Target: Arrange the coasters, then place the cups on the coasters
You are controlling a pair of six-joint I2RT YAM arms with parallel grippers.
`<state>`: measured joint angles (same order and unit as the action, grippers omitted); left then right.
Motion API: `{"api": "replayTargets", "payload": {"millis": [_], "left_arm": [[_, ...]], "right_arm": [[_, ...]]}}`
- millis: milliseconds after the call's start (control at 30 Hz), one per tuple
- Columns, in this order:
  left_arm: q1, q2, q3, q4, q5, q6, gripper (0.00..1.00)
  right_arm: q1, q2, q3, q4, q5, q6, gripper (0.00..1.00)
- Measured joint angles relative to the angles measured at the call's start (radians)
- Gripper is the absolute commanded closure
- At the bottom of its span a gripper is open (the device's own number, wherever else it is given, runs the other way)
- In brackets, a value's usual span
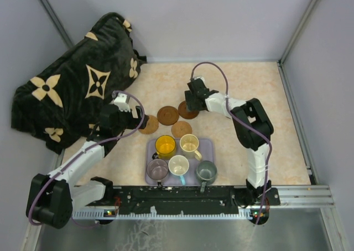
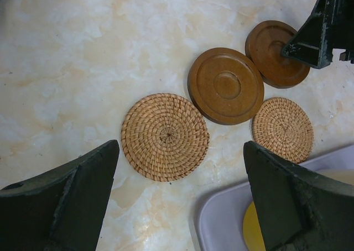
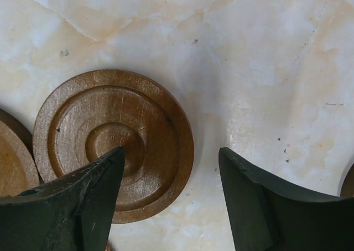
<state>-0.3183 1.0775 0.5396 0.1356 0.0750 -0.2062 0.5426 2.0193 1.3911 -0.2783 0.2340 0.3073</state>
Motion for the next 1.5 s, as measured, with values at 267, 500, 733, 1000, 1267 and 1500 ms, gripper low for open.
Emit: {"api": "replayTargets", "payload": {"millis": [267,500,733,1000,1267,1500], "left_arm": [[0.000,0.012,0.000,0.000,0.000,0.000,0.01],[0.000,0.014,0.000,0.000,0.001,0.000,0.01],[0.000,0.016,0.000,0.001,0.008,-0.003,0.01],[0.000,0.016,0.000,0.000,0.012,-0.004,0.01],[0.000,0.016,0.000,0.000,0.012,-0.005,0.01],[0.000,0.016,0.000,0.000,0.012,-0.006,0.01]], "right_arm": [[0.001,0.011,-0.002,0.005,0.014,0.018,0.69],[0.005,-0.025,-0.074,0.055,0.061,0.061,0.74],[-0.006,-0.072,-0.140,0.055,0.109,0.101,0.74],[-0.081,-0.126,-0.203,0.046,0.128,0.115,0.73],[-0.144,-0.152,-0.226,0.034,0.163,0.109,0.72],[-0.146,-0.152,-0.226,0.034,0.167,0.105,0.67]]}}
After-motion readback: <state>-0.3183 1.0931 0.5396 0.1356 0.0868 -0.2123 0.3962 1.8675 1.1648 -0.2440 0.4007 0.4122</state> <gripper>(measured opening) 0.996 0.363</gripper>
